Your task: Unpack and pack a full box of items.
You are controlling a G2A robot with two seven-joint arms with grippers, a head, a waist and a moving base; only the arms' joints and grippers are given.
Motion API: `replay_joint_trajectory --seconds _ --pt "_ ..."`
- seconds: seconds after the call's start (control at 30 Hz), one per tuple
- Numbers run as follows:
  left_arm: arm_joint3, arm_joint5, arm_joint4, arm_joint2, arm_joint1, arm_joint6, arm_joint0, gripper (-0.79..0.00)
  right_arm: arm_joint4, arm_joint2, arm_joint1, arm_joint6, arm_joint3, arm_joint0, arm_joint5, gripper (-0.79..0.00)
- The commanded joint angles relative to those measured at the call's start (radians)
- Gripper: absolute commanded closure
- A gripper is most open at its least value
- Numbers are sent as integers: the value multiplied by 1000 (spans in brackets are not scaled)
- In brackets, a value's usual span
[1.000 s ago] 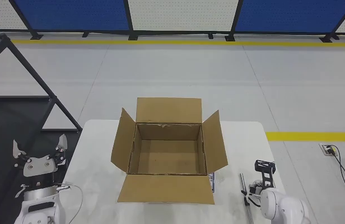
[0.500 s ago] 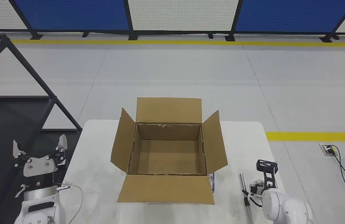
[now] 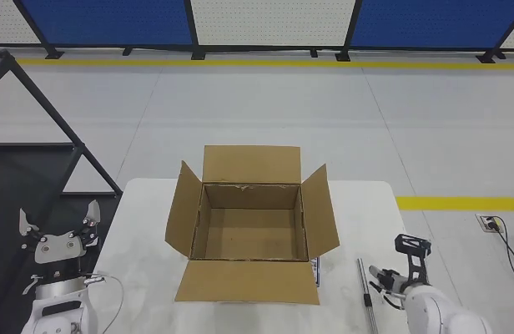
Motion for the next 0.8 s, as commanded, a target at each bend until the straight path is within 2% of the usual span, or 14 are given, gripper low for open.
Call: replay_joint_trajectory --seconds 0.0,0.3,0.47,0.77 --pt "0 0 0 0 0 0 0 -785 63 12 1 -28 -74 -39 -26 -785" --pt "0 0 0 0 0 0 0 -785 416 81 7 -189 -338 -251 -238 -785" --pt "0 0 0 0 0 0 0 -785 583 121 17 -269 -355 -330 -397 -785" --pt "0 0 0 0 0 0 0 -785 587 124 17 -270 -355 -333 -404 -785"
